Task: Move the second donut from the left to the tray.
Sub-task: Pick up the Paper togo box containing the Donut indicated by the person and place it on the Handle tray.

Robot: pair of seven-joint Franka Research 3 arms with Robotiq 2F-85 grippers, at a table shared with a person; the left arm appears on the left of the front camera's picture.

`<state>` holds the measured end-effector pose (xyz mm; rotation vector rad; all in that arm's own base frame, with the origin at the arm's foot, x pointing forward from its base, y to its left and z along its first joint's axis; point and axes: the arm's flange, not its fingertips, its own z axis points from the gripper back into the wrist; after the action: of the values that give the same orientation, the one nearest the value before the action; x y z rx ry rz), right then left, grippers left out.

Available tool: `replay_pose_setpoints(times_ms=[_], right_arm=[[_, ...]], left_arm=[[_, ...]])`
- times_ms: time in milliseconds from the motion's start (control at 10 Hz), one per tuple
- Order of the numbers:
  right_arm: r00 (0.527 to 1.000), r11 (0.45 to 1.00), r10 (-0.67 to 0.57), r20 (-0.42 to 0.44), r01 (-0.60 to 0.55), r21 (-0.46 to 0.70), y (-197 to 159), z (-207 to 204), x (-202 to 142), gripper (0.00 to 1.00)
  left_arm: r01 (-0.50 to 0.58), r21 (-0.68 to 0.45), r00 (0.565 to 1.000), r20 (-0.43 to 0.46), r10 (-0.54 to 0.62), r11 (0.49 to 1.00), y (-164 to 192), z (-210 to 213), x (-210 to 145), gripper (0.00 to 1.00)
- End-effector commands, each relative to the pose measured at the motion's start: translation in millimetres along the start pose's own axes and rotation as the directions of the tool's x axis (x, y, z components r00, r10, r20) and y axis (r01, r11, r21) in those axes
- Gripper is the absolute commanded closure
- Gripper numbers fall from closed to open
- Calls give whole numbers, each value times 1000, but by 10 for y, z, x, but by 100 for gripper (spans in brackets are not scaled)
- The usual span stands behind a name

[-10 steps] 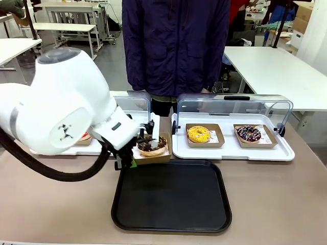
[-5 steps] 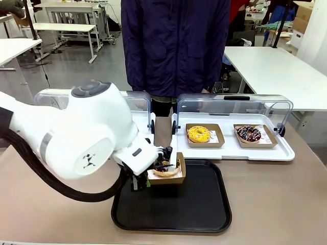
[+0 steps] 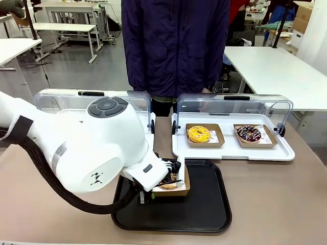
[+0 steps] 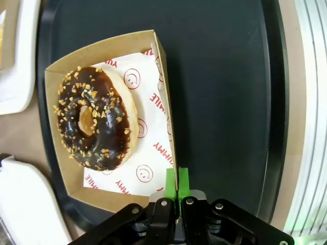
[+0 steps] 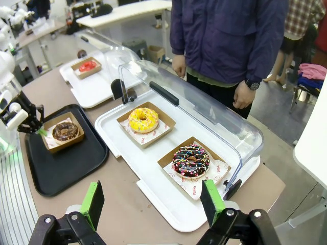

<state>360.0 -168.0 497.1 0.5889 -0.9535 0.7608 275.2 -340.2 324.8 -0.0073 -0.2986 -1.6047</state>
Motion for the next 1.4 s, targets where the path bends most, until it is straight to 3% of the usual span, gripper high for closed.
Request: replay_pose_setpoints(times_ms=[0, 300, 400, 500, 600, 700, 800, 1300], right_arm=[[999, 1000, 25, 36, -25, -4, -23, -15, 13, 0], [999, 1000, 25, 36, -25, -4, -23, -15, 13, 0], [999, 1000, 25, 36, -25, -4, -23, -15, 13, 0], [999, 1000, 25, 36, -25, -4, -23, -15, 13, 0], [999, 1000, 25, 36, -25, -4, -23, -15, 13, 0], [999, 1000, 25, 36, -25, -4, -23, -15, 13, 0], [999, 1000, 25, 36, -25, -4, -23, -15, 13, 0], [999, 1000, 25, 36, -25, -4, -23, -15, 13, 0]], left_arm=[[1, 11, 1000, -17, -1, 1000, -180, -90, -104, 98], [-5, -7, 1000, -26, 5, 1000, -168, -124, -139, 98], [6, -7, 1000, -25, -6, 1000, -166, -112, -139, 40], [-8, 11, 999, -31, 8, 1000, -138, -61, -150, 41], [1, 9, 1000, -28, 0, 1000, -127, -12, -146, 0], [-3, -17, 999, -42, 2, 1000, -84, 62, -161, 37], [-8, -32, 999, -53, 7, 999, 14, 230, -194, 0], [47, -52, 999, 1, -47, 998, 180, 637, -111, 0]])
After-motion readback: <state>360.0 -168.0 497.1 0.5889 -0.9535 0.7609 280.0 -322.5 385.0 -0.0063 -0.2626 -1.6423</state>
